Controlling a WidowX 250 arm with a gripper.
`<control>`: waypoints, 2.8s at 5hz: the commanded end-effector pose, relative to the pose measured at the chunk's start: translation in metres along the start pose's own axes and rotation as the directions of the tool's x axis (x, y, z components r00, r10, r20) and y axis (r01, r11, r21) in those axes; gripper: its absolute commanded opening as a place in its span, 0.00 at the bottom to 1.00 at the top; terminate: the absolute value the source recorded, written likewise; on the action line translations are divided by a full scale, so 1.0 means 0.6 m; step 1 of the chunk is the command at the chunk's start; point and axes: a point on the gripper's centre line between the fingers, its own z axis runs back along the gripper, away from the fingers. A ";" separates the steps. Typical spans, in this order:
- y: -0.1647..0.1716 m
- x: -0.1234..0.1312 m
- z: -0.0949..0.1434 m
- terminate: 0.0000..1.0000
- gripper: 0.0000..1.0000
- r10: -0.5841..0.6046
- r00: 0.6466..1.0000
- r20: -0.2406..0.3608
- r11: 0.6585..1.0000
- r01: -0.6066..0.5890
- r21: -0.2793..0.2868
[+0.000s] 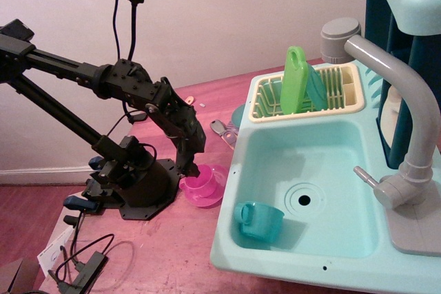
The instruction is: Put cup from anywhere into sink
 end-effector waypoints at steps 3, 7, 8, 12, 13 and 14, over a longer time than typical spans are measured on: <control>-0.001 -0.006 -0.030 0.00 1.00 0.022 1.000 0.014 0.999 -0.021 -0.027; -0.003 0.019 -0.068 0.00 0.00 0.001 1.000 0.013 0.999 -0.001 -0.051; 0.000 0.026 -0.054 0.00 0.00 -0.021 1.000 0.019 0.999 0.021 -0.034; 0.041 0.027 0.054 0.00 0.00 -0.079 0.997 0.012 0.996 0.079 0.029; 0.066 0.042 0.120 0.00 0.00 -0.100 0.995 0.024 0.993 0.098 0.070; 0.071 0.107 0.157 0.00 0.00 -0.157 0.983 0.095 0.985 0.148 0.092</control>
